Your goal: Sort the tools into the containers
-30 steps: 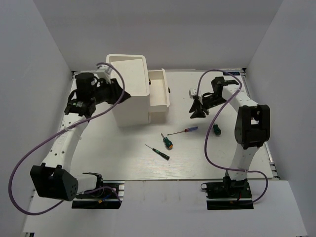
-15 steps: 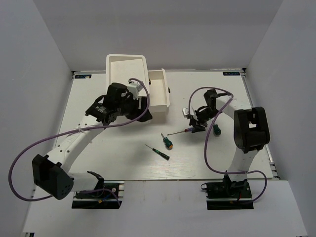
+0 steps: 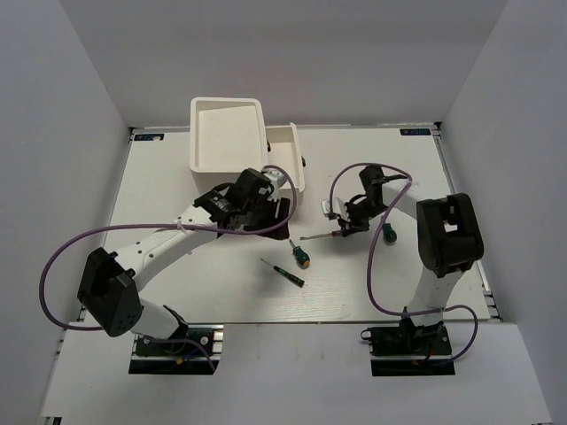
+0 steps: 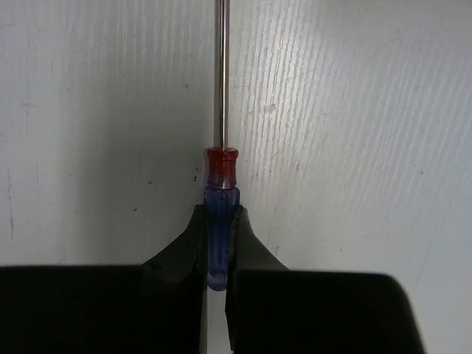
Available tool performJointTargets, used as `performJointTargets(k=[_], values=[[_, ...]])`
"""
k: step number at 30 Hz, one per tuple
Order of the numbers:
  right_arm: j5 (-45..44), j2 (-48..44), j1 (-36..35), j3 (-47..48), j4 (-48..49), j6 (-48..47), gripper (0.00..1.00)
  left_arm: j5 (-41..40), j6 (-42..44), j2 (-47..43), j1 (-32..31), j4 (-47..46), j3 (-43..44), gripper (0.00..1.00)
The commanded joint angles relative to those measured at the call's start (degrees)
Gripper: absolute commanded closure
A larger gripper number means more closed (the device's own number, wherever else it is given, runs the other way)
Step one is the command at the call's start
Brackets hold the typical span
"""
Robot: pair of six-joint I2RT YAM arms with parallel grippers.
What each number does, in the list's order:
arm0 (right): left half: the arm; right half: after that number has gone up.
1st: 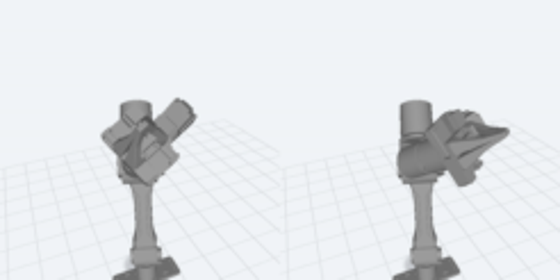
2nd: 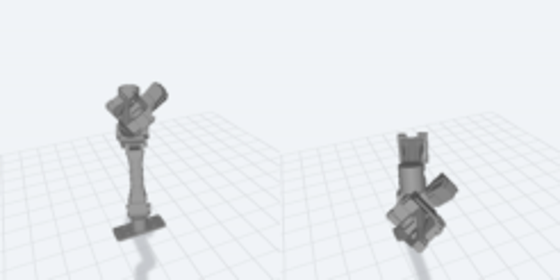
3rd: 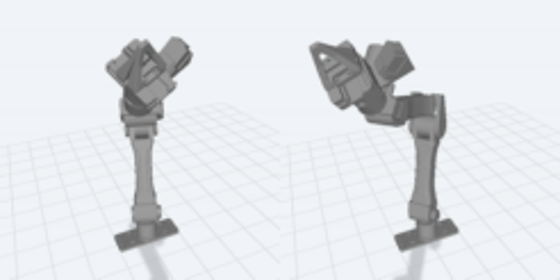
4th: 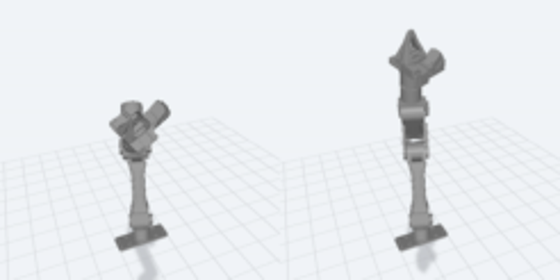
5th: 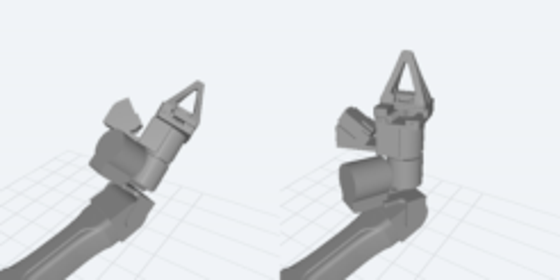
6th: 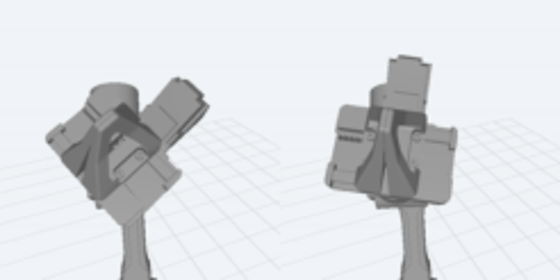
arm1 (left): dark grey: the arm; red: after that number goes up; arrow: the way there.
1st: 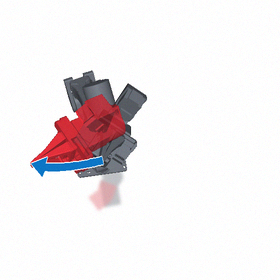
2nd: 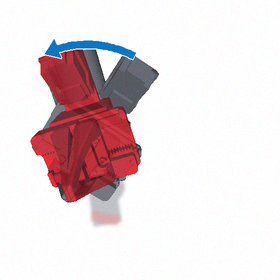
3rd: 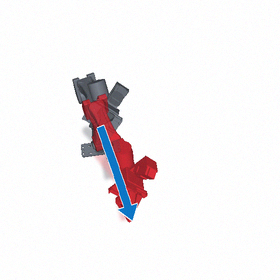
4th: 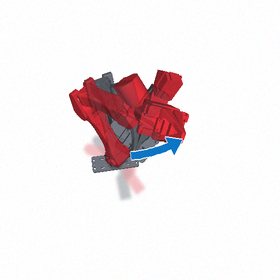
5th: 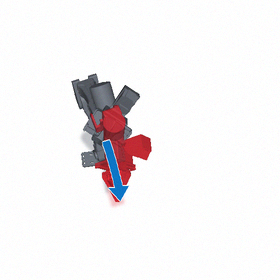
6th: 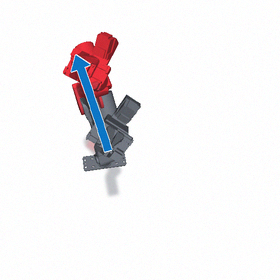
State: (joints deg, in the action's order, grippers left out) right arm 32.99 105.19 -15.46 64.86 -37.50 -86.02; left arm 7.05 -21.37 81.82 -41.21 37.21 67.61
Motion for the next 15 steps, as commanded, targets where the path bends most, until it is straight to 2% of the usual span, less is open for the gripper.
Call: performJointTargets(k=[1, 7, 9, 10, 14, 15], values=[[-2.1, -1.9, 0.7, 2.5, -4.8, 1.5, 1.00, -4.8, -6.8, -2.4, -1.2, 2.7, -2.5, 0.27], [2.7, -8.1, 6.9, 12.7, -17.7, 6.6, 1.00, -5.5, -17.6, -7.8, -1.7, 4.2, -9.1, 0.28], [0.8, -10.5, 7.9, 16.2, -17.4, 14.9, 1.00, -4.9, -20.9, -7.1, -1.7, 4.7, -9.8, 0.31], [-4.1, -11.5, 8.2, 18.7, -16.7, 20.7, 1.00, -4.9, -24.3, -7.1, -1.7, 6.1, -9.8, 0.31], [-4.9, -14.4, 10.5, 23.3, -9.4, 34.9, 1.00, -3.8, -29.3, -4.4, -2.2, 6.1, -10.5, 0.33], [-5.0, -14.9, 10.5, 22.9, -6.9, 42.8, 1.00, -3.8, -29.3, -3.8, -2.7, 6.1, -9.9, 0.33]])
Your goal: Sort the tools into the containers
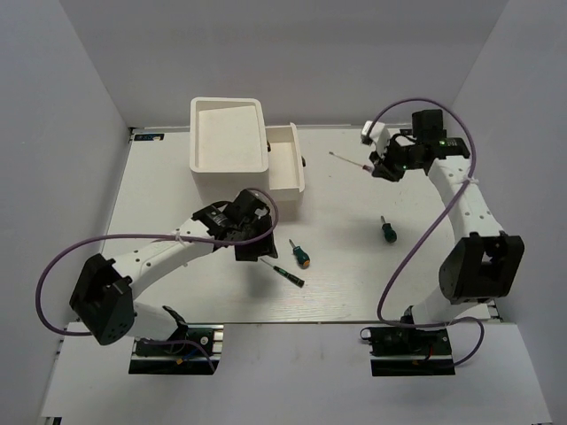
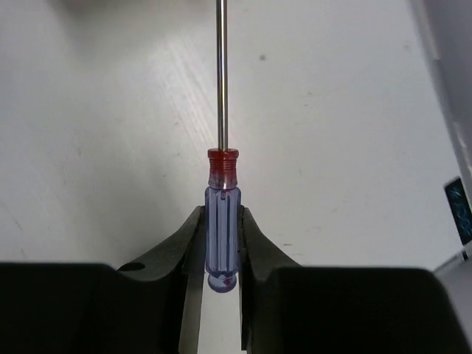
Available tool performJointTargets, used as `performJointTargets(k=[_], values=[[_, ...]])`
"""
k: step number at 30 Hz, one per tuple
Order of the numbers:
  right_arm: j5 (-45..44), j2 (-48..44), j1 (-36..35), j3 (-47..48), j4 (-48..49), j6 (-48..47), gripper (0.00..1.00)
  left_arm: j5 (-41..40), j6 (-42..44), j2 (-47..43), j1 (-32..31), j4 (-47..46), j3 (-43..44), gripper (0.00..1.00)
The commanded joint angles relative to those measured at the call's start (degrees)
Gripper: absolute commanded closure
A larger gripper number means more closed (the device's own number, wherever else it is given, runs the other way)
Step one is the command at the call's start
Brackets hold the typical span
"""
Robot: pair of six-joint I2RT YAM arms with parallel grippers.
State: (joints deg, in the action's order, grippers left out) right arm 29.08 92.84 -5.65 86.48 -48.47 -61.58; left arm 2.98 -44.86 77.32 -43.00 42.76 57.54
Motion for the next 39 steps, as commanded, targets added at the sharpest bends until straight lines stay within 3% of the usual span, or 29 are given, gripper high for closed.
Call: performJointTargets(k=[1, 3, 7, 9, 11, 14, 17, 24, 28, 32, 39], values=[[-1.0, -3.3, 0.4, 2.0, 8.7, 20.4, 1.00, -0.4, -6.9, 1.6, -0.9, 0.6, 1.5, 0.33], [1.3, -0.7, -1.2, 5.1, 9.0, 28.0, 1.00, -0.4, -8.8, 5.0, -0.9, 4.0, 3.3, 0.33], [4.4, 11.6, -7.9, 25.3, 4.0, 51.6, 1.00, -1.0, -12.8, 10.6, -2.1, 8.9, 8.5, 0.33], [6.9, 17.4, -9.3, 31.0, 7.4, 63.9, 1.00, -1.7, -13.3, 11.2, -2.9, 8.9, 9.0, 0.31], [7.8, 18.7, -12.3, 28.9, 17.0, 76.3, 1.00, -2.5, -14.9, 10.7, -2.9, 8.9, 9.0, 0.30], [7.0, 20.3, -15.9, 27.6, 24.8, 86.8, 1.00, -3.2, -17.3, 9.9, -4.0, 6.9, 7.9, 0.28], [6.0, 24.0, -18.3, 28.2, 25.3, 94.0, 1.00, -3.2, -19.3, 9.9, -4.6, 6.4, 7.2, 0.25], [3.1, 25.7, -20.6, 24.4, 29.4, 97.3, 1.00, -3.7, -20.5, 11.8, -5.9, 3.1, 5.8, 0.23], [4.0, 26.2, -20.7, 21.8, 29.0, 95.8, 0.69, -3.7, -20.5, 13.6, -6.5, 2.1, 6.4, 0.23], [4.7, 26.1, -20.8, 21.5, 28.4, 93.0, 0.53, -2.4, -20.5, 15.3, -7.0, 1.5, 5.8, 0.23], [6.0, 22.5, -19.8, 20.7, 26.1, 86.9, 0.47, -2.4, -21.8, 19.0, -8.1, 4.7, 8.1, 0.24]])
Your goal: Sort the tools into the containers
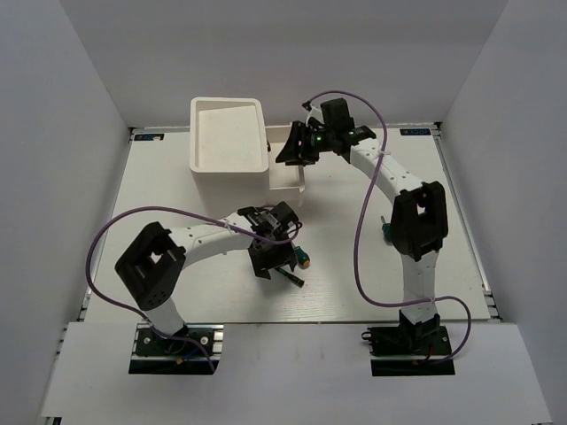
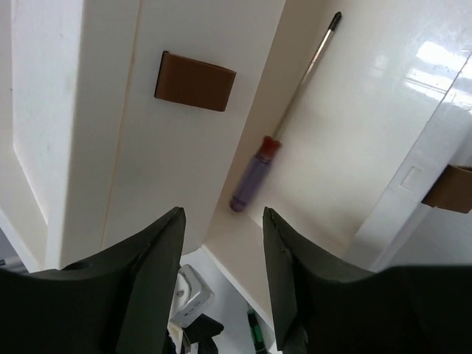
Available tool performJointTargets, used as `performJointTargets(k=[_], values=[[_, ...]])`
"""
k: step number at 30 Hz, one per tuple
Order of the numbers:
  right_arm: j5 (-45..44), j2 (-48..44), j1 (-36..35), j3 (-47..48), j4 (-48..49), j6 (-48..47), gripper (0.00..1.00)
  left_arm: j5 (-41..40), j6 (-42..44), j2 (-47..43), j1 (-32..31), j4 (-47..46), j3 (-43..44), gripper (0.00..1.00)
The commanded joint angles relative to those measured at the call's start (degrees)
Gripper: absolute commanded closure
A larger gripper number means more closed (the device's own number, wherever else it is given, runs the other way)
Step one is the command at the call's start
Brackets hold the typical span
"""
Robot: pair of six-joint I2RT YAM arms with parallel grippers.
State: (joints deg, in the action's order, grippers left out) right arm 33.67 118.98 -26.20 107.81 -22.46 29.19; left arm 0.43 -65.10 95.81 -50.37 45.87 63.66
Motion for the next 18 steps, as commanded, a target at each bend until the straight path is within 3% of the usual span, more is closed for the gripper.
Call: performJointTargets(k=[1, 8, 12, 18], values=[[1.3, -4.3, 1.1, -1.7, 0.1, -4.1, 0.47, 0.2, -2.0, 0.5, -0.8, 2.2, 2.0, 0.26], [2.6, -15.0, 6.9, -11.7, 3.1, -5.5, 0.46, -3.4, -5.7, 2.1, -1.3, 0.5, 1.5, 0.30], [4.9, -20.2, 11.0, -21.2, 4.6, -6.1, 0.46, -5.8, -7.9, 6.2, -1.8, -1.9, 2.0, 0.32], [6.6, -26.2, 14.3, -27.8, 5.1, -6.5, 0.46, -5.8, -8.5, 12.4, -3.0, -1.9, 5.4, 0.35]])
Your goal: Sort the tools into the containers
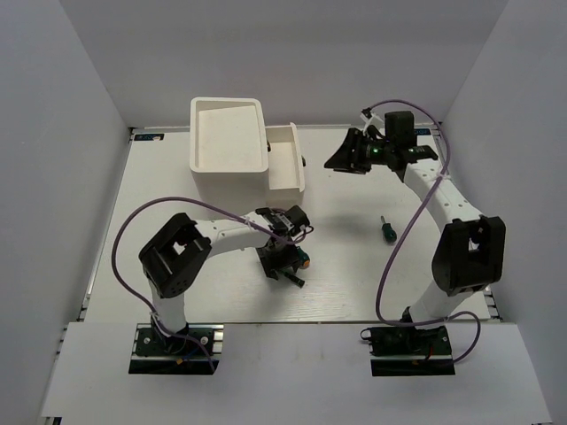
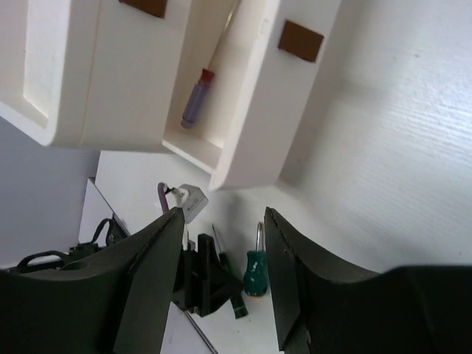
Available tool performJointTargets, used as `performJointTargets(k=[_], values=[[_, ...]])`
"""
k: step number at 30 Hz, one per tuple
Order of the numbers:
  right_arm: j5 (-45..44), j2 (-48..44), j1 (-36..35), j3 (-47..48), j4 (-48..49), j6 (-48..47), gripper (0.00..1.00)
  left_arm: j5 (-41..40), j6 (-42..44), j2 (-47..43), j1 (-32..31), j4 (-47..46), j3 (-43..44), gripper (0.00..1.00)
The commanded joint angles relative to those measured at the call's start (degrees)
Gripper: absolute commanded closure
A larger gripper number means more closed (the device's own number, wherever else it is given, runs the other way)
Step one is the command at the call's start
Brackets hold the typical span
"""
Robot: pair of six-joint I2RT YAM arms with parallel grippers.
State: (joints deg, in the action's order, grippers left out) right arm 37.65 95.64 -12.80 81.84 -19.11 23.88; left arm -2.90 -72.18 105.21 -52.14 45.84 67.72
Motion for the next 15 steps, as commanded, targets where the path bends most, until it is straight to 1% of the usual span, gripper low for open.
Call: performJointTargets(k=[1, 2, 3, 6, 7, 9, 10, 11, 12, 13, 14, 15], values=[[2.9, -3.3, 1.5, -3.5, 1.6, -1.3, 0.46, -3.0, -1.4, 3.5, -1.2, -1.9, 2.3, 0.38], [3.0, -3.7, 2.0, -3.9, 1.4, -1.6, 0.46, -3.0, -1.4, 3.5, -1.7, -1.9, 2.3, 0.45], [3.0, -4.6, 2.7, -4.4, 1.3, -2.4, 0.46, -2.3, -1.4, 4.1, -1.7, -1.4, 2.9, 0.66], [2.4, -6.2, 4.1, -6.3, -1.1, -4.8, 0.46, -2.3, -0.9, 3.0, -3.0, -0.3, 2.9, 0.89], [1.5, -6.5, 5.5, -6.6, -2.6, -6.5, 0.46, -2.3, -0.9, 2.4, -3.0, 0.5, 2.4, 0.92], [0.4, -6.8, 6.1, -6.6, -5.9, -11.8, 0.46, -2.3, 0.6, -0.3, -3.7, 2.0, 2.4, 0.98], [0.0, -6.6, 7.4, -6.5, -6.8, -13.0, 0.44, -2.8, 1.3, -1.3, -4.4, 2.8, 2.9, 1.00], [-0.3, -6.9, 7.9, -6.5, -9.5, -17.1, 0.42, -2.8, 2.0, -2.5, -5.1, 4.2, 2.9, 1.00], [-1.3, -6.9, 8.2, -6.6, -10.8, -21.2, 0.28, -3.5, 3.6, -4.6, -5.1, 4.9, 4.9, 1.00], [-2.4, -7.1, 9.2, -6.3, -12.2, -22.9, 0.17, -4.5, 4.4, -5.7, -5.9, 6.0, 6.0, 1.00], [-4.1, -7.5, 9.5, -7.0, -14.5, -26.3, 0.09, -5.1, 5.2, -6.8, -6.5, 7.0, 7.3, 1.00], [-6.3, -7.8, 10.5, -7.4, -14.9, -28.5, 0.09, -6.8, 7.0, -7.6, -7.0, 8.8, 10.3, 1.00]])
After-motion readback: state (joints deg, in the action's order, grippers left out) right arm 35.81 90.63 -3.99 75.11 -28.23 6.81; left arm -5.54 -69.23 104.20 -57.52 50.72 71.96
